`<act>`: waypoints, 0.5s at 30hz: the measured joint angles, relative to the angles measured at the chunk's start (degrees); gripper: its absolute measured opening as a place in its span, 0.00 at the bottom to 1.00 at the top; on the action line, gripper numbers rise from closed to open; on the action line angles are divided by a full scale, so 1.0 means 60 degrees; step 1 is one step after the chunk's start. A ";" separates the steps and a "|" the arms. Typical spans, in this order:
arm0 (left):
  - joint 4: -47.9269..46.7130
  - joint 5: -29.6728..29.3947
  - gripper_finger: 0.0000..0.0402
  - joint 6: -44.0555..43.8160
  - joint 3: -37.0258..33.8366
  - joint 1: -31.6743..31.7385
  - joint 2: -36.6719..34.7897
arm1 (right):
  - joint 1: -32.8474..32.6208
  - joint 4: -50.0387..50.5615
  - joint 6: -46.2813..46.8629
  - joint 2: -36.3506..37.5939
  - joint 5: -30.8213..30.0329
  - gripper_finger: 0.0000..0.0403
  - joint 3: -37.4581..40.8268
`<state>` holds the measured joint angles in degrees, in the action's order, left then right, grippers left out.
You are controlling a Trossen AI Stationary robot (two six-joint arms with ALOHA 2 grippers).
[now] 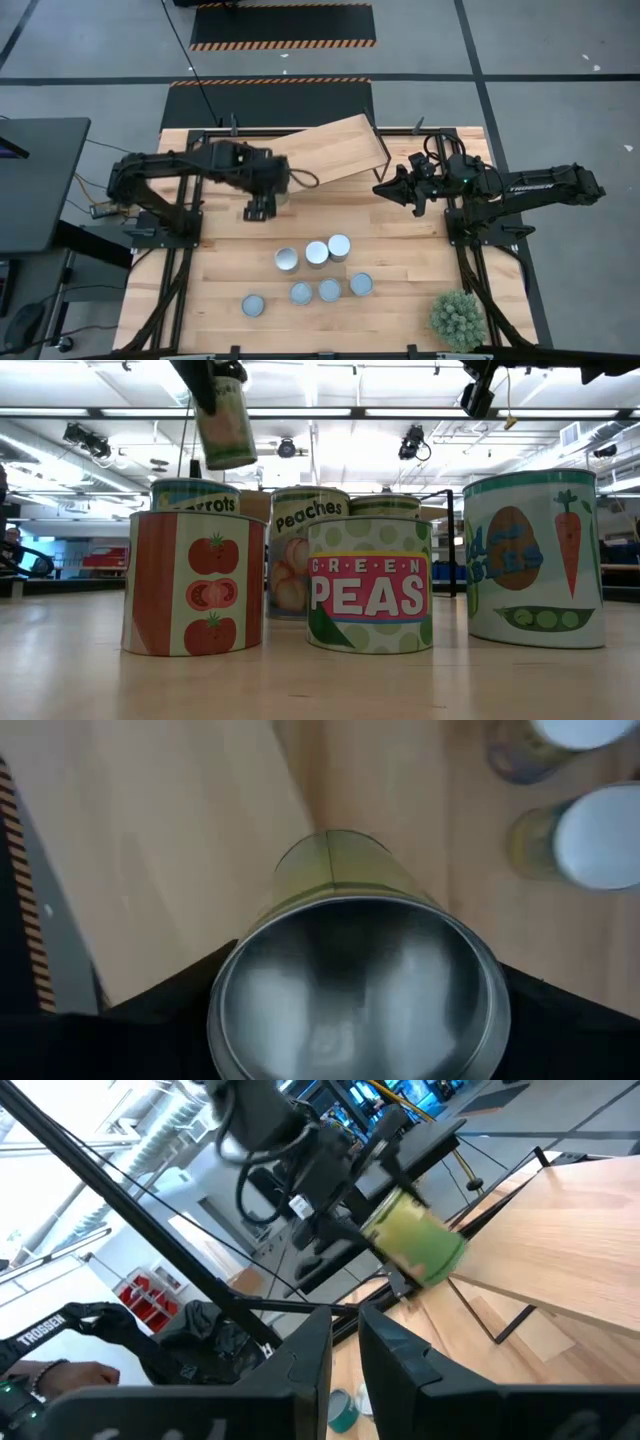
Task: Pick and place cans onto a shelf
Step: Put the canned oranges on the shelf
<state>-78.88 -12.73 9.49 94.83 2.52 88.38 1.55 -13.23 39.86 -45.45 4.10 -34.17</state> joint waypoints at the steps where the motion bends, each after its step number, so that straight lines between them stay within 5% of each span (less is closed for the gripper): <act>1: 0.0084 0.0017 0.77 0.0289 0.0000 0.0229 0.0014 | 0.0023 0.0000 0.0006 0.0000 -0.0004 0.15 0.0000; 15: 0.0497 0.1153 0.77 0.2829 0.0221 0.3776 0.0069 | 0.0072 0.0004 -0.0011 0.0000 -0.0406 0.15 0.0000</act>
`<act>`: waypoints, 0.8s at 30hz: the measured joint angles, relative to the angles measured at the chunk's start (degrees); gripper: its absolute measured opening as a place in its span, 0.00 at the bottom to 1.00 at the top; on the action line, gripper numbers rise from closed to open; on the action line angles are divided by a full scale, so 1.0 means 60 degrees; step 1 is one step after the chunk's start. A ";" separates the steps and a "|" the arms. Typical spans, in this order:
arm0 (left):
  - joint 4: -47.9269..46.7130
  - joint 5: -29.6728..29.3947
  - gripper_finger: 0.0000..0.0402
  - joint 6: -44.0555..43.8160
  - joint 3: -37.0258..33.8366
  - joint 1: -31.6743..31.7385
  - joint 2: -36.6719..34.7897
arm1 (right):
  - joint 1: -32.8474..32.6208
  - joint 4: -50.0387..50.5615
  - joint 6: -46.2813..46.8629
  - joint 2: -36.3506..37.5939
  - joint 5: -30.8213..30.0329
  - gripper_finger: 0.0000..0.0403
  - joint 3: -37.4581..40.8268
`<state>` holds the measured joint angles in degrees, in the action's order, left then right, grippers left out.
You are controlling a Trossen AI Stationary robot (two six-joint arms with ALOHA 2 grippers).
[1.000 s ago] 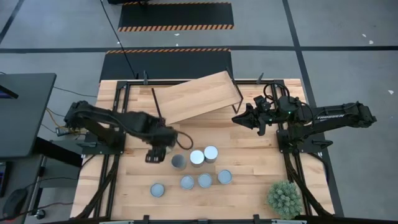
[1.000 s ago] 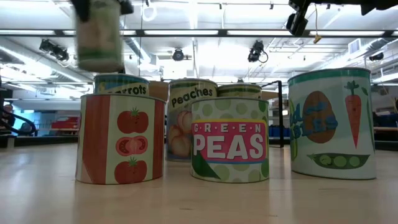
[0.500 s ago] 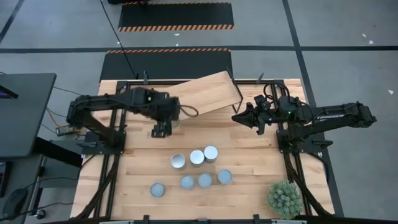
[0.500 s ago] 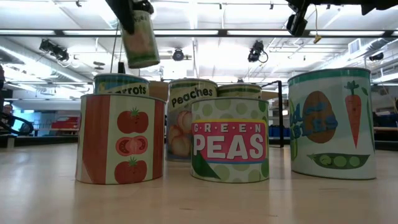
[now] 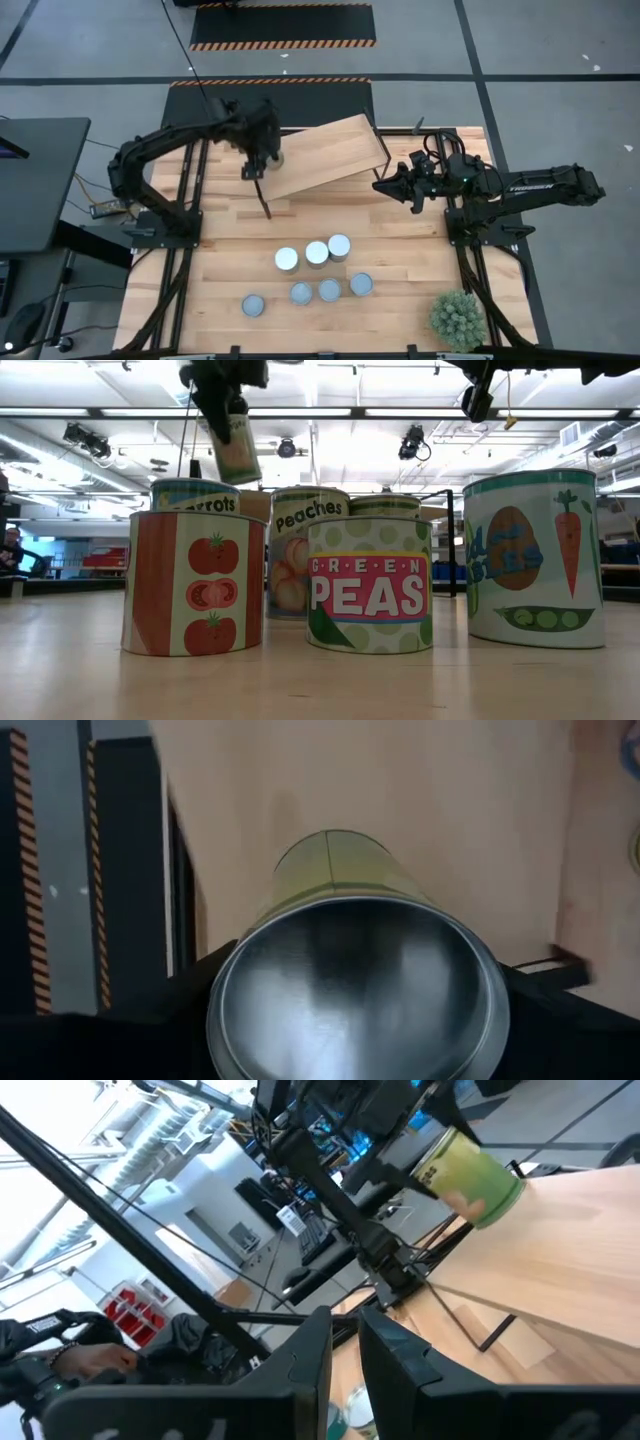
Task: Pick and place cans onto a shelf
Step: Put the canned oranges on the shelf
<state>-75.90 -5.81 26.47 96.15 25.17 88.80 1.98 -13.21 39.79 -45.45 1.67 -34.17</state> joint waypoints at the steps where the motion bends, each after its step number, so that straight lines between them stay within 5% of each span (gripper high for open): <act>1: 0.0097 0.0099 0.78 0.0144 0.0001 0.0237 0.0025 | 0.0000 0.0000 -0.0078 0.0000 -0.0028 0.15 0.0000; 13: 0.1499 0.0288 0.78 0.1416 0.0012 0.1958 0.0314 | 0.0074 0.0068 -0.0607 0.0000 -0.0198 0.15 0.0003; 24: 0.0691 0.1151 0.78 0.1631 0.0001 0.3130 0.0582 | 0.0209 0.0120 -0.0644 -0.0004 -0.1350 0.15 0.0007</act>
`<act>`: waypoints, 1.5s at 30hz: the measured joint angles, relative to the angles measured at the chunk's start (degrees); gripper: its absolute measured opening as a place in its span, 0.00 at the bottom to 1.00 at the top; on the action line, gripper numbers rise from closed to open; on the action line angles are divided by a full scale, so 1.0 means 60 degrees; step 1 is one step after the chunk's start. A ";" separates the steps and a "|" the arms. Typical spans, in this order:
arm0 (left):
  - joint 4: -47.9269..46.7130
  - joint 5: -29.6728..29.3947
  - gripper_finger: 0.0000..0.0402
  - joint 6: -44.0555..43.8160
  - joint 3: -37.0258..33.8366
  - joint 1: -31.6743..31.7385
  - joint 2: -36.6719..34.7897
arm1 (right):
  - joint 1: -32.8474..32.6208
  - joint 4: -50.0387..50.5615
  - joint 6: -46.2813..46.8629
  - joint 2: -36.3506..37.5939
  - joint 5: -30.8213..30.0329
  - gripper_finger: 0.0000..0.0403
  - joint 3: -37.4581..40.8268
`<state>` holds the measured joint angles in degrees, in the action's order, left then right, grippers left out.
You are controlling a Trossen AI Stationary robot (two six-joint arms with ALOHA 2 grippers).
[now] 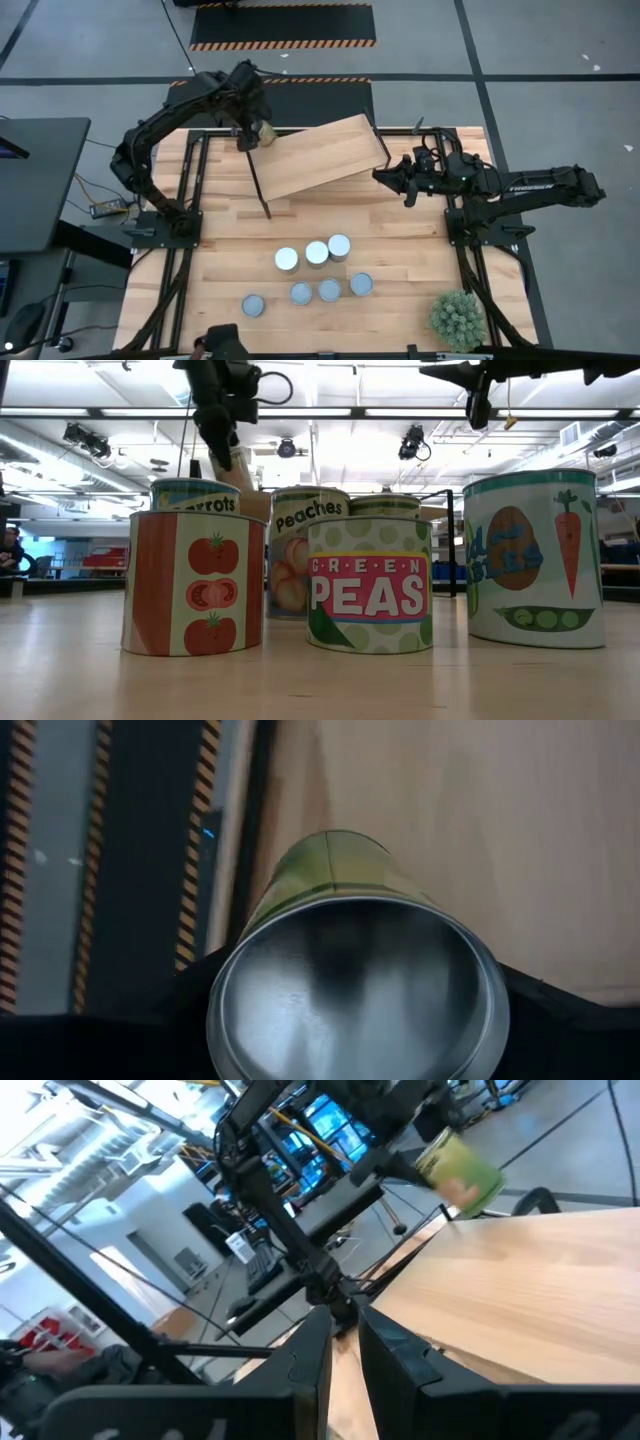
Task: Pick and place cans onto a shelf
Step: Put the canned oranges on the shelf
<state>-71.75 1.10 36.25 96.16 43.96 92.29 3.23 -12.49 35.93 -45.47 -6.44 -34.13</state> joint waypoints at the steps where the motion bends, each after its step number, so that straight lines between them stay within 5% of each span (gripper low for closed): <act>1: -0.0105 0.0029 0.78 -0.0074 -0.0004 0.0012 0.0028 | 0.0023 0.0000 -0.0013 0.0000 -0.0014 0.15 0.0000; 45: -0.1073 -0.0501 0.79 -0.0803 -0.0004 -0.1161 0.0062 | 0.0188 -0.0124 0.0051 0.0000 0.0080 0.15 0.0000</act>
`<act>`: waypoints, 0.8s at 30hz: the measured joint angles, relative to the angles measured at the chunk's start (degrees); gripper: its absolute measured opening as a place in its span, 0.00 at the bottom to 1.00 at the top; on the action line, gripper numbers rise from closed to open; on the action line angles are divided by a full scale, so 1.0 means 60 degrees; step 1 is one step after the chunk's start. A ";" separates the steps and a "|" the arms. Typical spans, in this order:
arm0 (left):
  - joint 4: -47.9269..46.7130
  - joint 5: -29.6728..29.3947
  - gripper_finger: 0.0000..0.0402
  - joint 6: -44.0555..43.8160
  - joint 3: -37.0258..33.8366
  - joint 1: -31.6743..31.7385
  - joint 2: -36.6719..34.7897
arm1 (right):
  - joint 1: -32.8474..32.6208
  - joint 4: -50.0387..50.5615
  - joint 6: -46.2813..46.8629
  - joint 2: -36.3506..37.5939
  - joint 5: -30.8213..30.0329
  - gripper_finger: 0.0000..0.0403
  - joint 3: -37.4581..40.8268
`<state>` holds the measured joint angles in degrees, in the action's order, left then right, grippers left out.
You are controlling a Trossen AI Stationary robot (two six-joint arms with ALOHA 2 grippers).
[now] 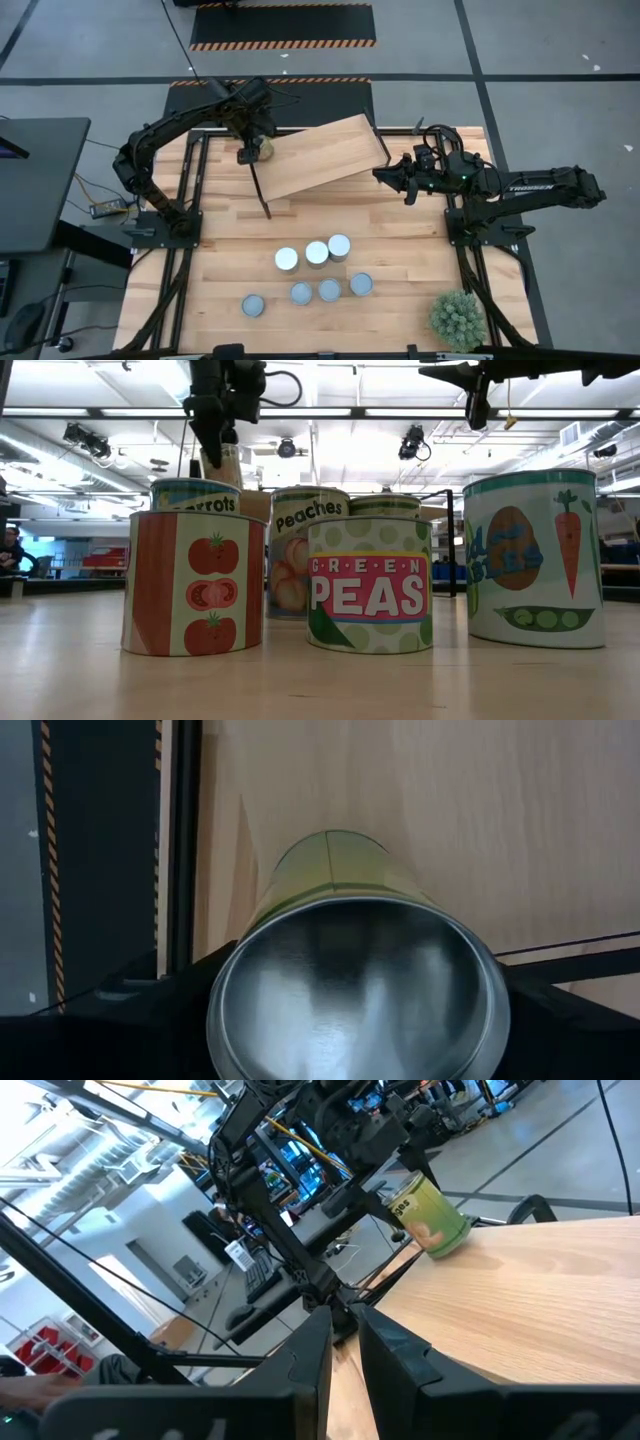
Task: Pick and place cans onto a shelf
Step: Put the canned oranges on the shelf
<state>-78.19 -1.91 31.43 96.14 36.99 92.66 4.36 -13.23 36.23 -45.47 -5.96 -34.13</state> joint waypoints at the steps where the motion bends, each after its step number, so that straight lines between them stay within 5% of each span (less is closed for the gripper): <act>1: 0.0008 -0.0028 0.79 -0.0118 0.0000 0.0000 0.0000 | 0.0000 0.0001 0.0003 0.0000 0.0004 0.15 0.0000; 9: 0.0112 -0.0088 0.81 -0.0457 0.0000 0.0000 0.0000 | 0.0000 0.0002 0.0127 0.0000 0.0025 0.15 0.0000; 15: 0.0249 -0.0307 0.98 -0.0456 0.0000 -0.0091 -0.0004 | 0.0000 -0.0091 0.0115 -0.0004 0.0025 0.15 -0.0003; 24: 0.0276 -0.0496 0.98 -0.0199 0.0000 -0.0095 -0.0007 | 0.0000 -0.0145 0.0112 -0.0004 0.0019 0.15 -0.0004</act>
<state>-76.53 -4.89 30.24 96.14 36.42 92.62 4.36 -14.11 36.91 -45.50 -5.84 -34.15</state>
